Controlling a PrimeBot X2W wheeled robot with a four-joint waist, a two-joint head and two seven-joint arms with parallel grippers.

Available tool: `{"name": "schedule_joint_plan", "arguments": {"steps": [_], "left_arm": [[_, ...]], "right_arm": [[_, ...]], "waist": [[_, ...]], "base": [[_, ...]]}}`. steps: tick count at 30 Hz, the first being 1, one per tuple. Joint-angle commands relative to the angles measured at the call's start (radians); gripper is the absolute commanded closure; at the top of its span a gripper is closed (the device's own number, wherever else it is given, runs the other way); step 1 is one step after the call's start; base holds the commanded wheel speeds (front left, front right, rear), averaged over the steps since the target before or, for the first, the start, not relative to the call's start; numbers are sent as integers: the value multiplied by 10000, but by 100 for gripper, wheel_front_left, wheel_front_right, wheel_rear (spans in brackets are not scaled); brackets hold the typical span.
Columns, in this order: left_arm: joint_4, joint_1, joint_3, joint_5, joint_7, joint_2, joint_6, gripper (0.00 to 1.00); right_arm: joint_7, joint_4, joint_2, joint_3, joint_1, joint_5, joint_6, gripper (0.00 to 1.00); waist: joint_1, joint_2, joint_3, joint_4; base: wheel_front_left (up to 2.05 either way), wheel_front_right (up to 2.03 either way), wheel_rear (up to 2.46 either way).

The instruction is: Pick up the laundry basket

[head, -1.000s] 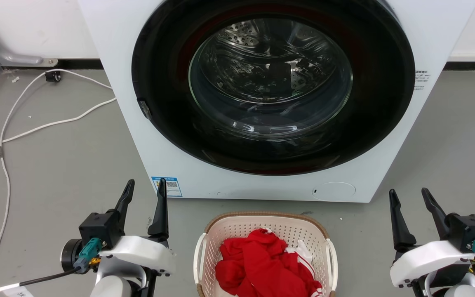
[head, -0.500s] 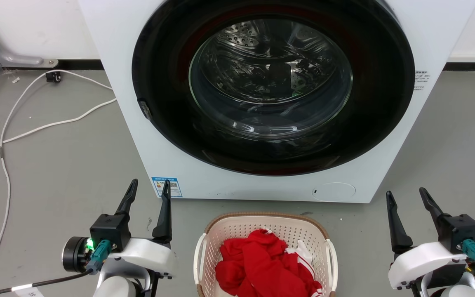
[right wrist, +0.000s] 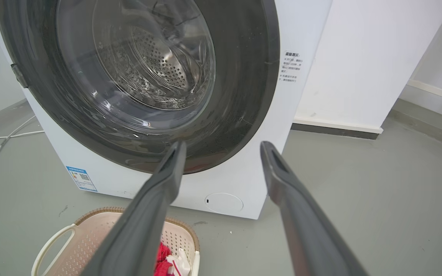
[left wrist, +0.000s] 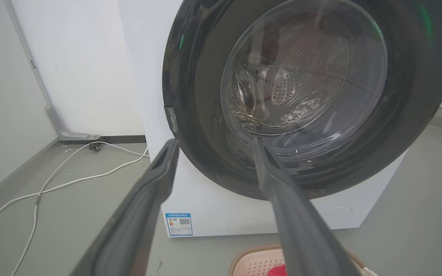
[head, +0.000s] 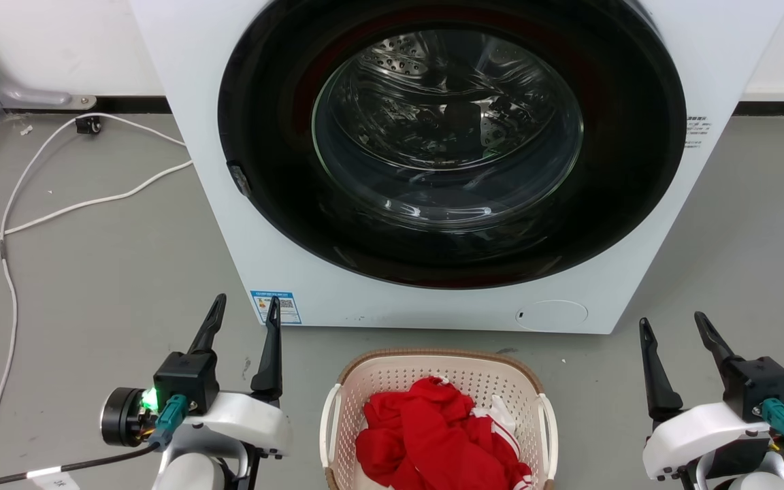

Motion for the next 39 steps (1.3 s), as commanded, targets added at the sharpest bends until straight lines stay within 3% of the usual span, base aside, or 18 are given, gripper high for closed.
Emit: {"name": "schedule_joint_plan", "arguments": {"steps": [1, 26, 39], "left_arm": [[33, -46, 18, -1, -75, -6, -28, 0], [483, -482, 202, -85, -63, -44, -159, 0], [3609, -2813, -32, -754, 257, 72, -555, 0]], "right_arm": [[-16, 27, 23, -20, 90, 50, -7, 0], [167, 177, 21, -119, -287, 321, -7, 0], [1623, 1678, 21, 46, -1877, 263, -7, 0]], "waist": [[0, 0, 5, -2], [0, 0, 399, -13], [0, 0, 2184, 7]], "base": [[0, 0, 0], [0, 0, 0], [0, 0, 0]]}}
